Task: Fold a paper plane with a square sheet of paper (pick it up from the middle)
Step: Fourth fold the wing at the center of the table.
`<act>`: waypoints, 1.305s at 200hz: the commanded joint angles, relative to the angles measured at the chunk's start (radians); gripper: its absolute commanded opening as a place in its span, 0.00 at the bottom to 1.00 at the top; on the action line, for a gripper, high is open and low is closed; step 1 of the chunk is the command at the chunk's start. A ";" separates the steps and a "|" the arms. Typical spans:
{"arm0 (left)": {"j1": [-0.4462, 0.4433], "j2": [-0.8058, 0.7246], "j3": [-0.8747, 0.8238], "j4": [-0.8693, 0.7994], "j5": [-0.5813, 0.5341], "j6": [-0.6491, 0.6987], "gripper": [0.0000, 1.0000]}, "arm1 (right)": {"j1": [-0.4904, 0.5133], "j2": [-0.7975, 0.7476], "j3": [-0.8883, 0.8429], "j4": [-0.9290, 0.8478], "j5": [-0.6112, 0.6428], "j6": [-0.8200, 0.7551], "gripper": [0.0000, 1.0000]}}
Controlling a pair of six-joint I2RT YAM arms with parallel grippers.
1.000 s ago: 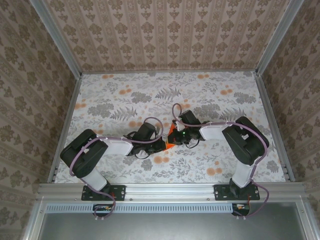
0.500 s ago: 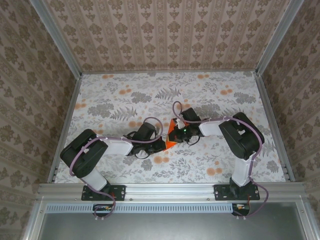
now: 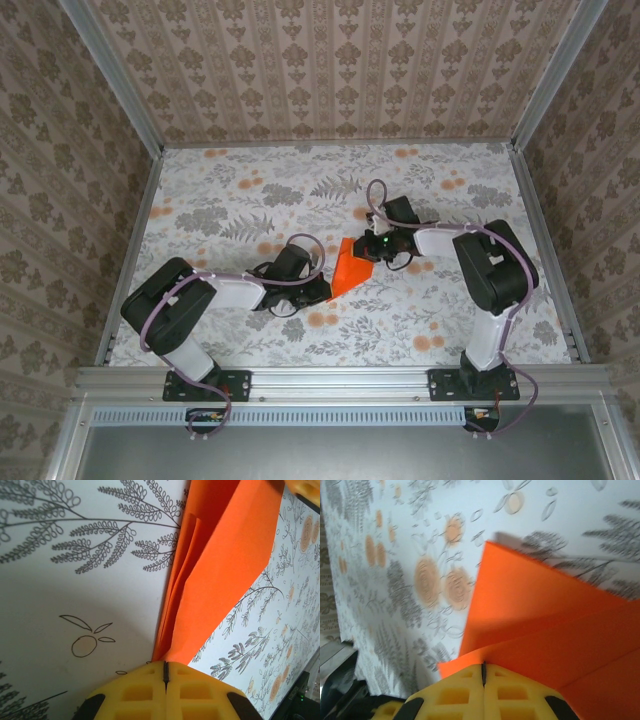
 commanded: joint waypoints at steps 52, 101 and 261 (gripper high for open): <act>0.008 0.038 -0.012 -0.150 -0.025 0.003 0.00 | 0.170 -0.038 -0.108 0.043 -0.029 0.005 0.02; 0.009 0.040 -0.015 -0.154 -0.026 0.000 0.00 | 0.189 0.029 -0.056 0.018 -0.032 -0.014 0.02; 0.011 0.058 -0.030 -0.151 0.011 0.000 0.00 | -0.005 0.119 0.083 -0.062 0.023 -0.038 0.02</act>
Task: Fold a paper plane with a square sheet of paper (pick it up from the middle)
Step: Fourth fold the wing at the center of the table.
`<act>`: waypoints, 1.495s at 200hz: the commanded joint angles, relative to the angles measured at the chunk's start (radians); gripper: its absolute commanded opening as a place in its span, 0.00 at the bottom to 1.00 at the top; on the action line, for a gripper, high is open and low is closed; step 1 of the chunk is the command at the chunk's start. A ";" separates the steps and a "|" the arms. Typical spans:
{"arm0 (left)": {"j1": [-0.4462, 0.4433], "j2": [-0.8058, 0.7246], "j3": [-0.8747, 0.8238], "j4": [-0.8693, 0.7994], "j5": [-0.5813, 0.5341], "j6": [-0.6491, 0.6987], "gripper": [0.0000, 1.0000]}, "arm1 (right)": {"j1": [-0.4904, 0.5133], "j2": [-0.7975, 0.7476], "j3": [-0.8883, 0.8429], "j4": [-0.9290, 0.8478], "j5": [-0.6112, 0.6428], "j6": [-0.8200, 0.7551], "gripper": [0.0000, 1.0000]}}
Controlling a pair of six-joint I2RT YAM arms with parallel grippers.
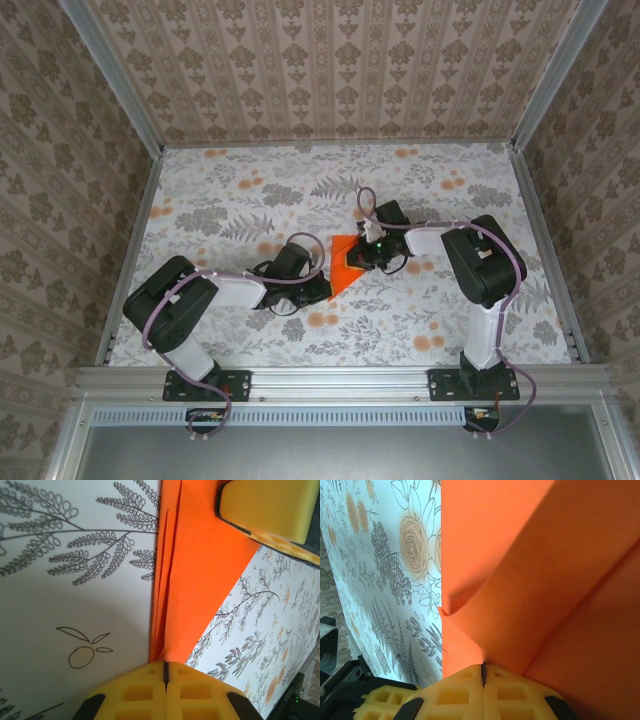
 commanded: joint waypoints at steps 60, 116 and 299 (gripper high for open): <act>0.015 -0.031 -0.045 -0.216 0.003 0.078 0.00 | -0.020 -0.133 -0.034 0.050 -0.002 0.004 0.08; 0.034 -0.179 0.011 -0.199 0.032 0.196 0.05 | 0.013 -0.143 -0.076 0.056 0.011 -0.005 0.14; 0.023 0.067 0.173 -0.100 -0.016 0.203 0.14 | 0.049 -0.032 -0.010 0.097 -0.033 0.008 0.15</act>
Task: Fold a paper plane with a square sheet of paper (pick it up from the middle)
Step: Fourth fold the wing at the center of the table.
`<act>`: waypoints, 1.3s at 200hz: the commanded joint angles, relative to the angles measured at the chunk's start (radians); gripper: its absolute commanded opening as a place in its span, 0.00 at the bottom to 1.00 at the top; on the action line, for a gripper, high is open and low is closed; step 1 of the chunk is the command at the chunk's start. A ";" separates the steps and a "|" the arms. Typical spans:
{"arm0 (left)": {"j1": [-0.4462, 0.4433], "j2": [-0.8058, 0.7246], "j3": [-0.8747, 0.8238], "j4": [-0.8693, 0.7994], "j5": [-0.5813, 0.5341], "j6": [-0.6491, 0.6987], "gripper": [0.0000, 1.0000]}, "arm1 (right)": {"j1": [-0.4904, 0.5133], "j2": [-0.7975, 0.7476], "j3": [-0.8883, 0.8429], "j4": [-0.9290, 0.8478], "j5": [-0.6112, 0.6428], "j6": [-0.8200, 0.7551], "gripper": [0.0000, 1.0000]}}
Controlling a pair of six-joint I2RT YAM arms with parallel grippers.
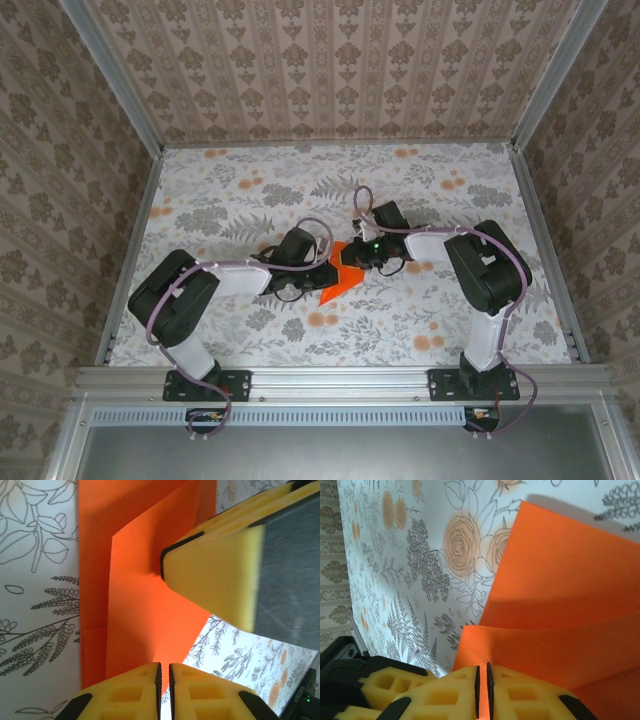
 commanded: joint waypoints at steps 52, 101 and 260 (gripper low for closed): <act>0.004 0.026 0.000 -0.011 -0.069 0.010 0.12 | 0.014 0.047 0.053 -0.009 -0.033 -0.015 0.15; 0.009 0.034 -0.024 -0.021 -0.080 -0.012 0.09 | 0.018 0.028 0.057 -0.026 -0.029 -0.024 0.16; 0.011 0.060 -0.082 -0.108 -0.081 -0.080 0.00 | 0.017 0.078 0.082 -0.152 0.029 -0.121 0.13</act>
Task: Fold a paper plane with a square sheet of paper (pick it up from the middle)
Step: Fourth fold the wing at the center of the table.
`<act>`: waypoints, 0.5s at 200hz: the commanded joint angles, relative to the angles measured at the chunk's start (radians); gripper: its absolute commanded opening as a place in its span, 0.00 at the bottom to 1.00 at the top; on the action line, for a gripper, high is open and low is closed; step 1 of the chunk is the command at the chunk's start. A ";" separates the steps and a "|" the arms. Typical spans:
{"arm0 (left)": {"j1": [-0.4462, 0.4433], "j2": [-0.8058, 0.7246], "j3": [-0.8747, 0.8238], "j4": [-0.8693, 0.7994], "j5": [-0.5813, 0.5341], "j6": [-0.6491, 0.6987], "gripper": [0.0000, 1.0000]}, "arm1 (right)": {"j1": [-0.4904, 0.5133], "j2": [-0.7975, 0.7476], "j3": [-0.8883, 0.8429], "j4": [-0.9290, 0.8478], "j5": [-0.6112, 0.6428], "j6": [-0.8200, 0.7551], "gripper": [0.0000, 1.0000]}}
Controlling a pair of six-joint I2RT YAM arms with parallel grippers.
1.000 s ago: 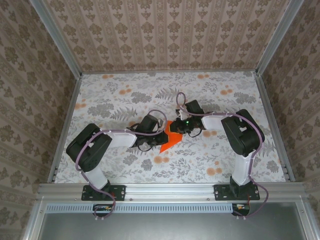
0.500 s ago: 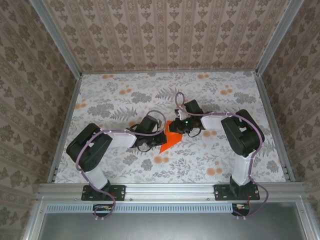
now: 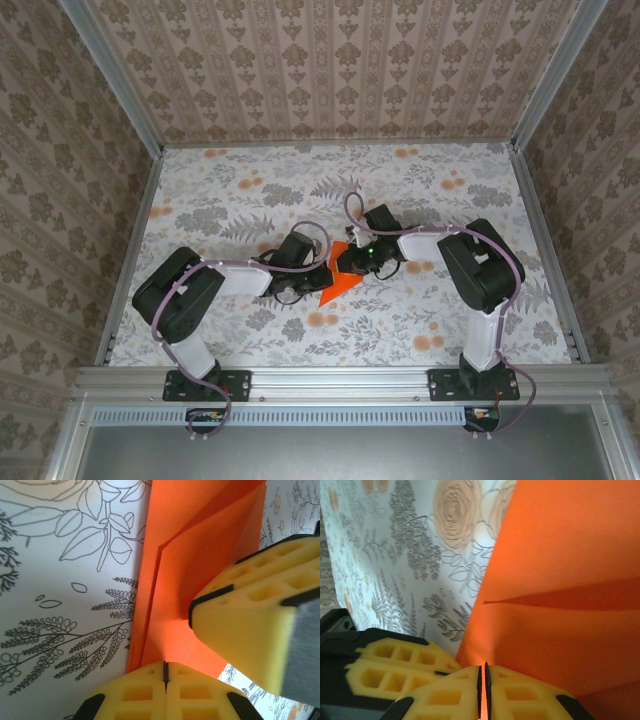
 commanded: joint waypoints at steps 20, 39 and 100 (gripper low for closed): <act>0.005 0.036 -0.067 -0.167 -0.013 -0.031 0.00 | -0.060 0.059 0.059 -0.059 0.035 -0.052 0.12; 0.012 0.036 -0.095 -0.166 -0.004 -0.044 0.00 | -0.108 0.080 0.078 -0.056 0.057 -0.028 0.12; 0.020 0.041 -0.125 -0.130 0.018 -0.056 0.00 | -0.206 0.111 0.147 -0.017 0.128 0.050 0.12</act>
